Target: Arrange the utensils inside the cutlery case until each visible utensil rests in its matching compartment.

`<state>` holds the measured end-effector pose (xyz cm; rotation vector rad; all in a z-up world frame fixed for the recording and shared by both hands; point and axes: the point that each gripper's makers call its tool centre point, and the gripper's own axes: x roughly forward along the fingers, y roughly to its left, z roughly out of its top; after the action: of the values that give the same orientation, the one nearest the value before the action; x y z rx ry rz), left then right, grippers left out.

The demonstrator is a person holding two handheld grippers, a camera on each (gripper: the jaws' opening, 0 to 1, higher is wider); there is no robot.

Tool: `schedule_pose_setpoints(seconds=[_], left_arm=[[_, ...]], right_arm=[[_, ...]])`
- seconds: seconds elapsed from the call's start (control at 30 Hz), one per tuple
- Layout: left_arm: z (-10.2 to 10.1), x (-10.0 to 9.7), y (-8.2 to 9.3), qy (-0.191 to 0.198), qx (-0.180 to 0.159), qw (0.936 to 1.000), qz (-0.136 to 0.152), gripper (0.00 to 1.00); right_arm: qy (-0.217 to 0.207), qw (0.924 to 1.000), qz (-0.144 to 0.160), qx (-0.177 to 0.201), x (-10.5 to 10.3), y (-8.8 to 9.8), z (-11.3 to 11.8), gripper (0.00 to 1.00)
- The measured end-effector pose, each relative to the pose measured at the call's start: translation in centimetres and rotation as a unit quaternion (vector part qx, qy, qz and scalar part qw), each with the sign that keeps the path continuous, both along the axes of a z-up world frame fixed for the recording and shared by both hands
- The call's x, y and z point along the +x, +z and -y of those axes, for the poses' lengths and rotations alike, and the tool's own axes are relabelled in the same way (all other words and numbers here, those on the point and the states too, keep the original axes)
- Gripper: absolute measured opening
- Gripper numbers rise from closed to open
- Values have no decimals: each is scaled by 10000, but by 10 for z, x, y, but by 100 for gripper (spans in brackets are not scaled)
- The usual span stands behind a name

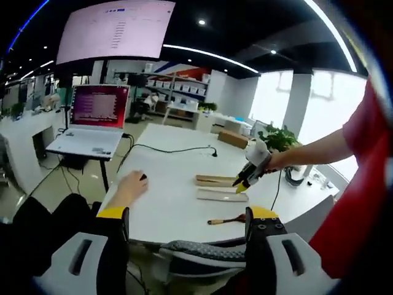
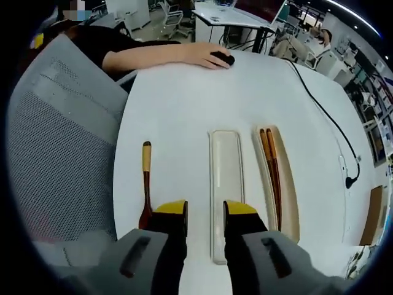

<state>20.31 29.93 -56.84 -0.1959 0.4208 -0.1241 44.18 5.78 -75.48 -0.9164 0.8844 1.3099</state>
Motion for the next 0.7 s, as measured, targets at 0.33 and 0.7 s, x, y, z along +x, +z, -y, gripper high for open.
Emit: schedule_pose_setpoints(seconds=[0.33, 0.7], left_arm=[[-7, -6, 5, 155, -78, 9998, 103, 83], [-5, -17, -1, 200, -87, 9998, -24, 81]], right_arm=[[385, 9990, 92, -212, -44, -12, -8, 17], [269, 9994, 25, -230, -61, -32, -10, 15]])
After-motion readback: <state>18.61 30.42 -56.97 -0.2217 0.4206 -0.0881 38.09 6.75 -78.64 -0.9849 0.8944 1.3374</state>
